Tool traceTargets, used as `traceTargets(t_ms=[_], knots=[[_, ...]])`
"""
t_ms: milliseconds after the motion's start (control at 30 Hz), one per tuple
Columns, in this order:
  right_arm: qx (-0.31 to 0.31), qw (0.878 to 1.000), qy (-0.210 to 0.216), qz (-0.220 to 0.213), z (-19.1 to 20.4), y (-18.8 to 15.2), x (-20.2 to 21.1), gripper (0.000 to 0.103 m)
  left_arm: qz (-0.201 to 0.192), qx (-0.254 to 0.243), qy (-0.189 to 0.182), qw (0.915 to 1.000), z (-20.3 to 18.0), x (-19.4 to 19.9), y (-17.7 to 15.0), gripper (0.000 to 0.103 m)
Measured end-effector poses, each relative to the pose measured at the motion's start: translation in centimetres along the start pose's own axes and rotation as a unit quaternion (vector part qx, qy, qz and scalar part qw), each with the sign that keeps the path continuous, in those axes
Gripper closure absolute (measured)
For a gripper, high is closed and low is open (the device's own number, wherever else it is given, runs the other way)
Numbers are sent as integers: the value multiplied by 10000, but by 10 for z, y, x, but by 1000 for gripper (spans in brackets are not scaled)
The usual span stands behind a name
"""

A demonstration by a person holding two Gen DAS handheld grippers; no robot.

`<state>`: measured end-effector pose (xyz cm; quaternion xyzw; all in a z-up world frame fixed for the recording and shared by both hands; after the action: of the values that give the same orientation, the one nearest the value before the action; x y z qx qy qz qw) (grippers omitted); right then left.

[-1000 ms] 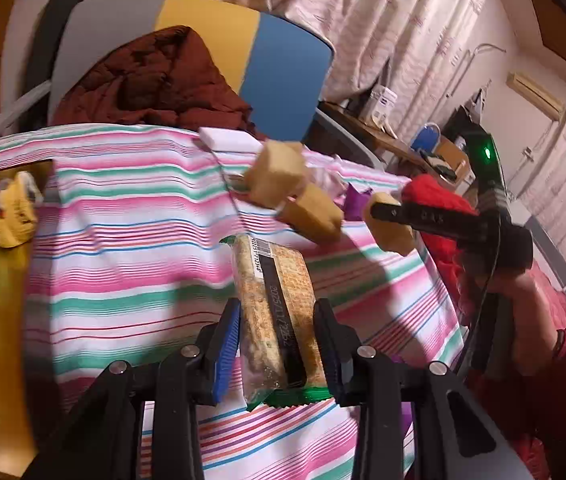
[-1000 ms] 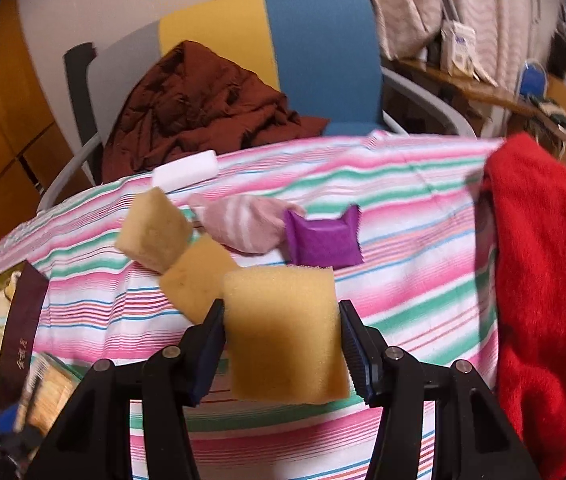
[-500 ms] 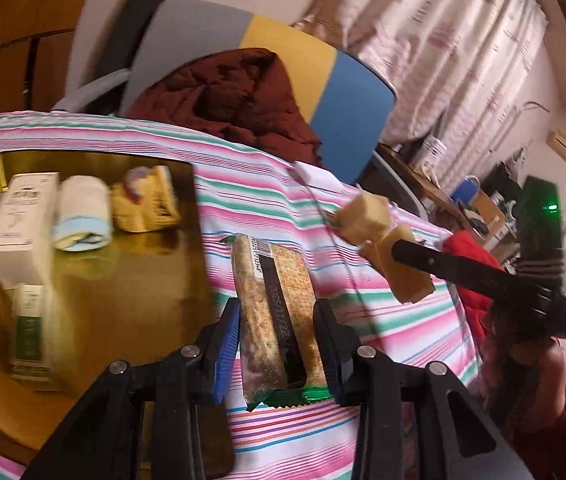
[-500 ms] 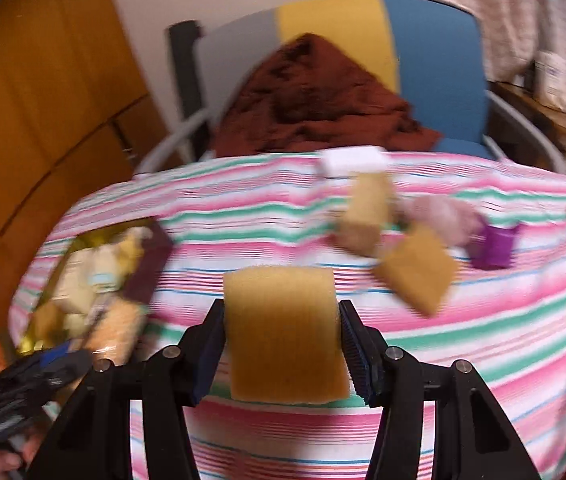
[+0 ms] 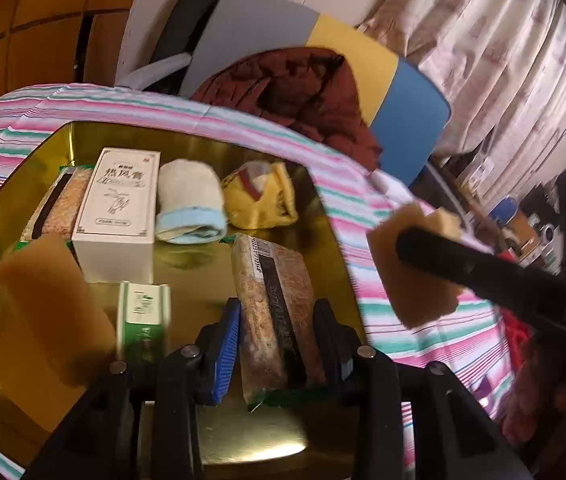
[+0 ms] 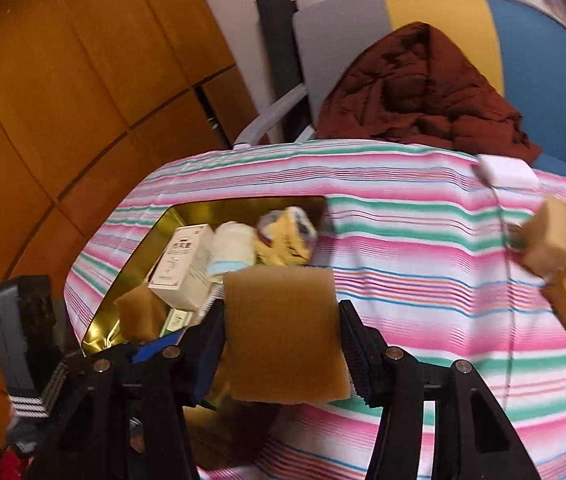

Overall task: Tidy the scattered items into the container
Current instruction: 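Carry the sponge and cracker packet over the gold tray and open both tools, then withdraw both tools from the tray toward the remaining sponges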

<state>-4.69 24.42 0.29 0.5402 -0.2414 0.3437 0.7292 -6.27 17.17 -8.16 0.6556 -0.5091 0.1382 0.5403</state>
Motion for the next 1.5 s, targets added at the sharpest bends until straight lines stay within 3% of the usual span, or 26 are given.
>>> traceTargets(t_ms=[133,367,467,533,567,600,700,833,1133,1333,1500], knots=[[137,9998,-11,168,20,4,-24,48,163,23,157,9997,12,-10,-3,67],[308,9984,-296,365,30,9,-60,48,111,153,332,9993,30,-11,-4,67],[300,9983,-359,348,32,16,-68,45,56,278,338,9990,34,-8,-3,67],[248,9984,-335,383,31,20,-72,37,11,352,286,9990,35,-5,-2,64],[203,9987,-285,369,31,21,-72,37,2,384,234,9990,35,-4,-1,58],[174,9989,-267,335,31,22,-71,35,-14,422,190,9989,35,-2,-1,53],[76,9997,-178,162,31,24,-60,25,-76,562,83,9984,34,5,-1,51],[93,9999,-124,-24,33,24,-44,25,-211,684,73,9974,32,13,-1,51],[158,9995,-232,-175,18,16,-12,25,-369,455,155,9982,14,18,-2,50],[95,9986,-495,-155,-15,1,8,25,-301,242,99,9992,-6,17,-7,50],[-121,9955,-934,-115,-70,-10,27,25,-232,13,12,9997,-32,14,-9,50]])
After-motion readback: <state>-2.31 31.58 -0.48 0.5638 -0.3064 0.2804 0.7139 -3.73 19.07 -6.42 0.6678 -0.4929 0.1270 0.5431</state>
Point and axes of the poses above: each gripper's, at about its wrist camera, not at the fingertips, and x roughly against the way its jaws point, z to its left, y to its top, the point moved 7 cm from there along -x, roughly the way its jaws point, and after that the axes turned 2 degrees about z, right-handed, at the moved point
